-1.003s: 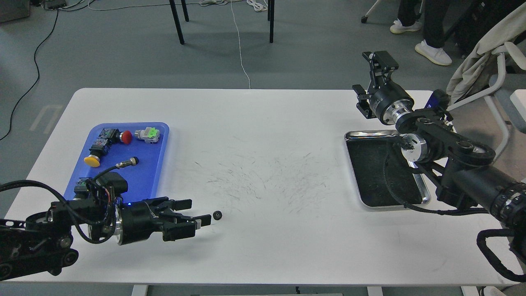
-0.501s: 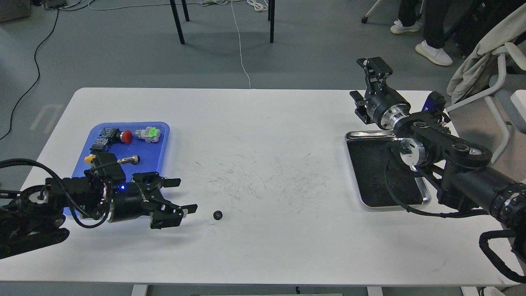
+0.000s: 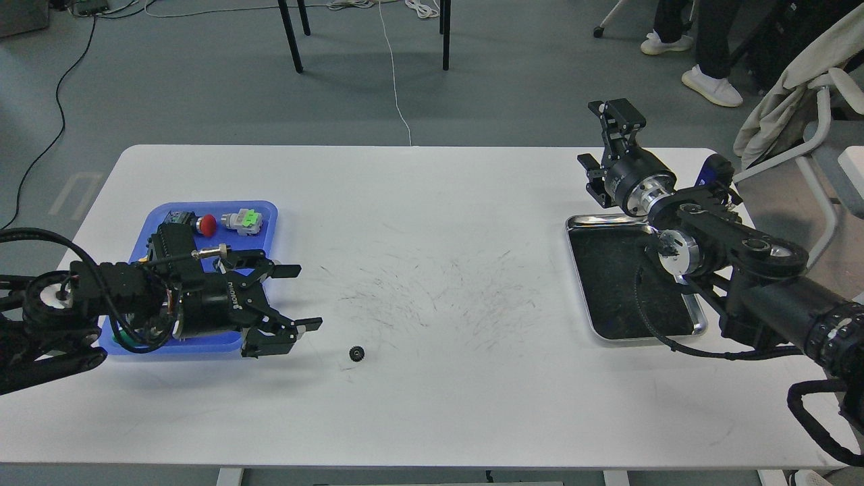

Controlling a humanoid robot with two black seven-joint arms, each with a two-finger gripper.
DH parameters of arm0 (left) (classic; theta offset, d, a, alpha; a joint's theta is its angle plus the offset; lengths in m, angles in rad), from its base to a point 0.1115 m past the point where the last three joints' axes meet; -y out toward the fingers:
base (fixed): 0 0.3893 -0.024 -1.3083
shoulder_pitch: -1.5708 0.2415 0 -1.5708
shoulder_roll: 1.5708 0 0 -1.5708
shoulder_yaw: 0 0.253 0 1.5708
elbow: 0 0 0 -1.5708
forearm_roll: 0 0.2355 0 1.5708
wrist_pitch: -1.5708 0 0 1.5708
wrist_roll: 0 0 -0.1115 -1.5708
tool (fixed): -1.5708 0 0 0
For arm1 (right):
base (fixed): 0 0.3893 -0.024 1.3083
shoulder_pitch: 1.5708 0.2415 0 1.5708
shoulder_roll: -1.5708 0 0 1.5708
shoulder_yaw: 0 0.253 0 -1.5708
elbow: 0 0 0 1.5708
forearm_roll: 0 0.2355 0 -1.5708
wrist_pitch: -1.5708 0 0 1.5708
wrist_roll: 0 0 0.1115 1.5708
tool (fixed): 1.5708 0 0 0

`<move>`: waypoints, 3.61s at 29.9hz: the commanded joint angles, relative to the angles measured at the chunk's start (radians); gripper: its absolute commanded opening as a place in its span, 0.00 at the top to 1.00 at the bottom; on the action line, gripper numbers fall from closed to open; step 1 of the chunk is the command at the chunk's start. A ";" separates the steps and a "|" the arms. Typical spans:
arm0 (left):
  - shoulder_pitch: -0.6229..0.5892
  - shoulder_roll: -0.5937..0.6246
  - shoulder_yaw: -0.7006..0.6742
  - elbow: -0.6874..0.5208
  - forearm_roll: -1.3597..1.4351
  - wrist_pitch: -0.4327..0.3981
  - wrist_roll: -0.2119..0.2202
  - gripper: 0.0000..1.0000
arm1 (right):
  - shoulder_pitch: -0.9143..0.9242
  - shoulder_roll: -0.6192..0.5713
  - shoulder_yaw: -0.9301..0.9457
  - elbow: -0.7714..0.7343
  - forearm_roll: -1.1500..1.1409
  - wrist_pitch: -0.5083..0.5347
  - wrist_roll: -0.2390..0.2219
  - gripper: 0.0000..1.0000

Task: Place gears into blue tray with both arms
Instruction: 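Lower the left gripper from the blue tray toward the black part, then align the open left gripper over the black part on the table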

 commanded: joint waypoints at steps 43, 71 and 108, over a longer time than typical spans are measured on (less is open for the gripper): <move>0.106 -0.310 0.036 0.273 0.252 0.006 0.000 0.03 | -0.086 -0.015 0.126 0.002 0.106 0.019 -0.001 0.05; 0.108 -0.282 0.045 0.302 0.238 0.064 0.000 0.38 | -0.164 -0.009 0.132 0.015 0.103 0.037 0.000 0.05; 0.108 -0.285 0.082 0.287 0.226 0.064 0.000 0.72 | -0.154 -0.018 0.118 0.015 0.097 0.042 -0.012 0.05</move>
